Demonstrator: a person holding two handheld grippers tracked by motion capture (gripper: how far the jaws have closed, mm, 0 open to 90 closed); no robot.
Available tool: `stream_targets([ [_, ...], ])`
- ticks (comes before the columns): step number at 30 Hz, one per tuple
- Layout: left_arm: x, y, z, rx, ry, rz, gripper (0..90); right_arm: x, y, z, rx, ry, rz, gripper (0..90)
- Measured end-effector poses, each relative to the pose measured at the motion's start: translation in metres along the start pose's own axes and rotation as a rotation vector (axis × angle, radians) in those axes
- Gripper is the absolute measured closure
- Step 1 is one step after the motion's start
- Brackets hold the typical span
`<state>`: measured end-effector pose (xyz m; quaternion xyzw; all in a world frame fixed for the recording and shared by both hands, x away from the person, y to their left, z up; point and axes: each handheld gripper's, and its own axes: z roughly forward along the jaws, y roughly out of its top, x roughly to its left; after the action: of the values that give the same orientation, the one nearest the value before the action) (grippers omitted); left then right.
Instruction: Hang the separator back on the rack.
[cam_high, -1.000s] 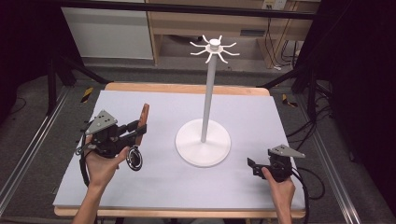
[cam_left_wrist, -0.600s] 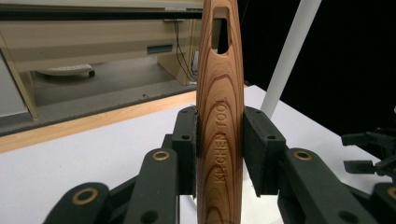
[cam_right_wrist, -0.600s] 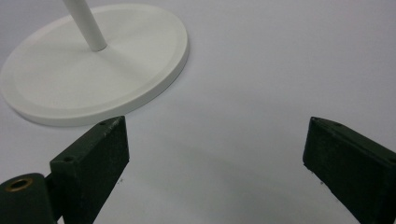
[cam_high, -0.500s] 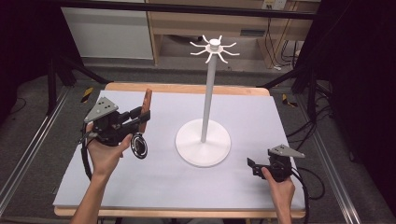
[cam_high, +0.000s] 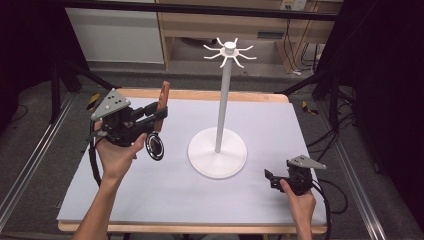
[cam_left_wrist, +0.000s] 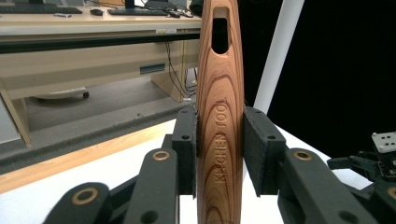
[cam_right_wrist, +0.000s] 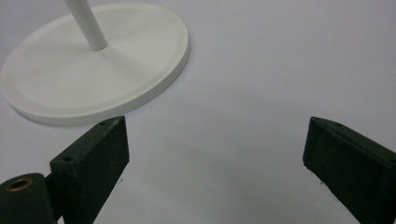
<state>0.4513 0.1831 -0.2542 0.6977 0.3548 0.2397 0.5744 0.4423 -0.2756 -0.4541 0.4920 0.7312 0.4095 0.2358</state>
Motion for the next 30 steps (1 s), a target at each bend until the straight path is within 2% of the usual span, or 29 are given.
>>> stream_targets([
  [12, -0.009, 0.02, 0.003, -0.015, -0.017, 0.029, 67.5, -0.001, 0.0, 0.001, 0.0, 0.006, 0.003, 7.5],
  [23, -0.015, 0.04, 0.01, -0.041, -0.041, 0.031, 67.5, 0.0, -0.001, 0.002, -0.006, 0.019, 0.009, 7.2],
  [30, -0.021, 0.048, 0.014, -0.043, -0.056, 0.053, 67.5, 0.0, -0.002, 0.002, -0.007, 0.016, 0.015, 7.1],
])
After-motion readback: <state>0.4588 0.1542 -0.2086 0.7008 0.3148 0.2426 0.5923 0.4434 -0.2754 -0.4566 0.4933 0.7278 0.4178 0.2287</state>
